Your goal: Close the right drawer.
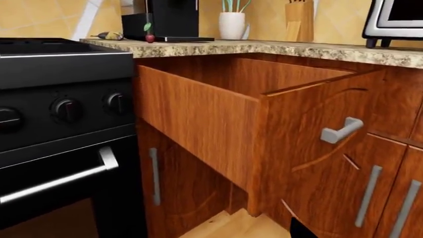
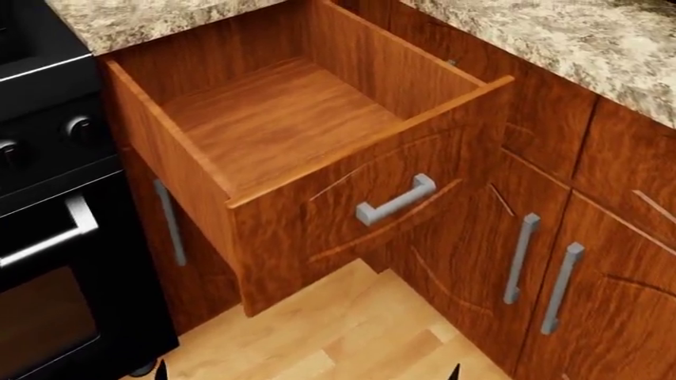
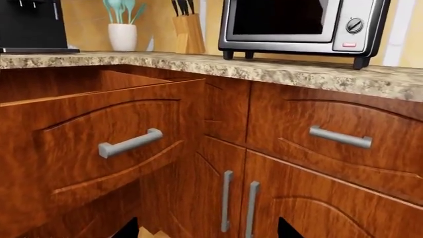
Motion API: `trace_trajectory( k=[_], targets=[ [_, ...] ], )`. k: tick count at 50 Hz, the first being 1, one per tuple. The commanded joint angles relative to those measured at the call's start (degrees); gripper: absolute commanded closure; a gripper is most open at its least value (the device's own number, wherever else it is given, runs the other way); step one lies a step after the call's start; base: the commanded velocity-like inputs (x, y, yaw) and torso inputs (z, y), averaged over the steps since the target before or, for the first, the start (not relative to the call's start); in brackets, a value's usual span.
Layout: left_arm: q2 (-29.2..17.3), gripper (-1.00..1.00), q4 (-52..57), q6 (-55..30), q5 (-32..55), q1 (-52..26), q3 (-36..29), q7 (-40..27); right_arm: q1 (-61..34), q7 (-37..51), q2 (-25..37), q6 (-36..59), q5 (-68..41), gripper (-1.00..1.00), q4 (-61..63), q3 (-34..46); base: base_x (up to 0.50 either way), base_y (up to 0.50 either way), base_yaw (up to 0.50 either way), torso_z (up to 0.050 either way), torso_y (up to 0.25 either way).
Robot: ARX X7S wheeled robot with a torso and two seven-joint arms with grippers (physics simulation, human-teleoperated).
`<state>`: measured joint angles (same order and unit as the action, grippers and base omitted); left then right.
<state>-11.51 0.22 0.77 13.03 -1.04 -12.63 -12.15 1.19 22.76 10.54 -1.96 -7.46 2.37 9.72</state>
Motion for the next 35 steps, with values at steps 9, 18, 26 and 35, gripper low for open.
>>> trace_trajectory(
  k=[9,18,26,35],
  targets=[
    [-0.44,-1.0,0.04,0.05,0.8,-0.15,-0.23,-0.37,-0.64,0.62,1.05,2.44,1.7,-1.0,0.19,2.03,0.26,-0.14,0.0,0.0,0.0],
    [-0.62,-1.0,0.06,0.12,0.98,-0.11,-0.48,-0.54,-0.52,1.12,1.36,2.52,2.16,-1.0,0.52,2.48,0.29,0.18,0.0,0.0,0.0],
    [-0.84,-1.0,0.13,-0.83,1.69,-0.28,-0.55,-0.65,-0.24,1.34,1.29,1.2,1.15,-1.0,0.24,1.97,0.17,0.11,0.0,0.0,0.0],
    [-1.23,-1.0,0.32,1.28,0.86,-0.01,-0.77,-0.92,-0.48,1.22,1.53,1.07,1.16,-1.0,0.13,2.57,0.0,0.0,0.0,0.01,0.0]
  ],
)
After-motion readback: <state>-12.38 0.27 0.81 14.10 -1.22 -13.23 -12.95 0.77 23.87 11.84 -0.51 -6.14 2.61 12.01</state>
